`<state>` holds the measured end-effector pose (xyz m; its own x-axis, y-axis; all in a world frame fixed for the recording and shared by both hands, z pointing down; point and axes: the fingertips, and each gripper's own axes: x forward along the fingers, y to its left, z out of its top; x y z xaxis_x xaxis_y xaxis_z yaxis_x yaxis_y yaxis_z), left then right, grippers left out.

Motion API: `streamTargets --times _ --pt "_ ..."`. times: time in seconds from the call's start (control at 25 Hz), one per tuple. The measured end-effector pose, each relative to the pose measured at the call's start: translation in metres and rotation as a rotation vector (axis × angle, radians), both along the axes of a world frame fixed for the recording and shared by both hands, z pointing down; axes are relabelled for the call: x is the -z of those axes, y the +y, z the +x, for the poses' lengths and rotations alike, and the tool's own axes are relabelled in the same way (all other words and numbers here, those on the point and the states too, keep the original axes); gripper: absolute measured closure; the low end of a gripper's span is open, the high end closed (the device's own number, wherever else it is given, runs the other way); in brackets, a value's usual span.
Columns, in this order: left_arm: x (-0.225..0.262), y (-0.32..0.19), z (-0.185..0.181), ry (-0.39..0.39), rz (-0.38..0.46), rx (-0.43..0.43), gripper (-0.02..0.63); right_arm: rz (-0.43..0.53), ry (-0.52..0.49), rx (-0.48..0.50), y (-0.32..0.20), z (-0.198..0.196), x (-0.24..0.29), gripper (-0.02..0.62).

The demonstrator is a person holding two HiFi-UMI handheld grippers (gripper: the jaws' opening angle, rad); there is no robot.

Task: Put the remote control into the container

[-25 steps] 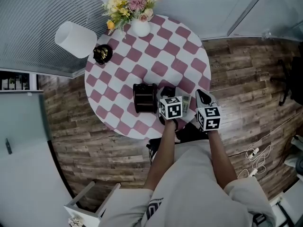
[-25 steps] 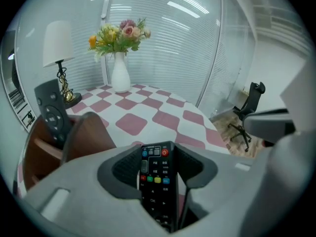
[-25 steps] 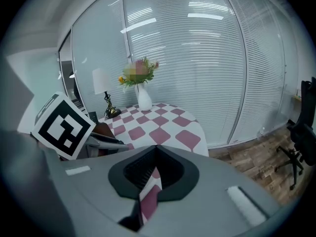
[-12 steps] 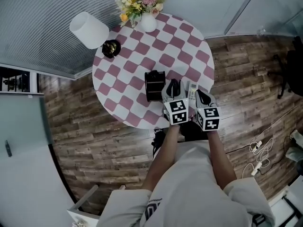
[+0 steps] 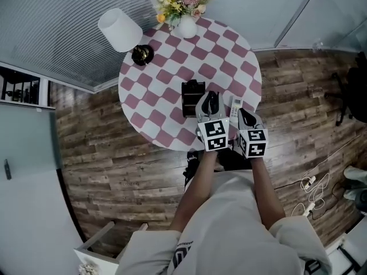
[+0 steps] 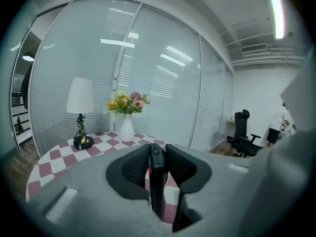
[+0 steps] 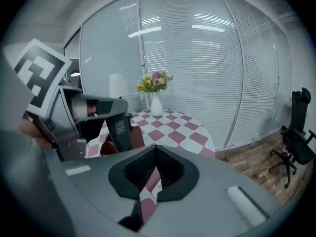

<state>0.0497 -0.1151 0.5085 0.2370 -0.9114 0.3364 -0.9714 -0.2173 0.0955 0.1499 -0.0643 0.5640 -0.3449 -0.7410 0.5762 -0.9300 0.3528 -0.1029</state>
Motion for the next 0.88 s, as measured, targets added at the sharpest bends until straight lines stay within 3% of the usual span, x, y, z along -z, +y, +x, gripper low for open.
streamTargets --times 0.36,0.72,0.88 --pt "0.07 -0.001 -0.067 -0.006 0.137 0.147 0.497 0.002 -0.041 0.115 -0.014 -0.042 0.009 0.594" --pt "0.047 -0.015 -0.091 -0.018 0.14 0.366 0.499 -0.01 0.004 0.233 -0.027 -0.038 0.004 0.594" --pt "0.048 -0.023 -0.093 -0.018 0.147 0.516 0.499 -0.037 0.022 0.292 -0.037 -0.03 -0.007 0.594"
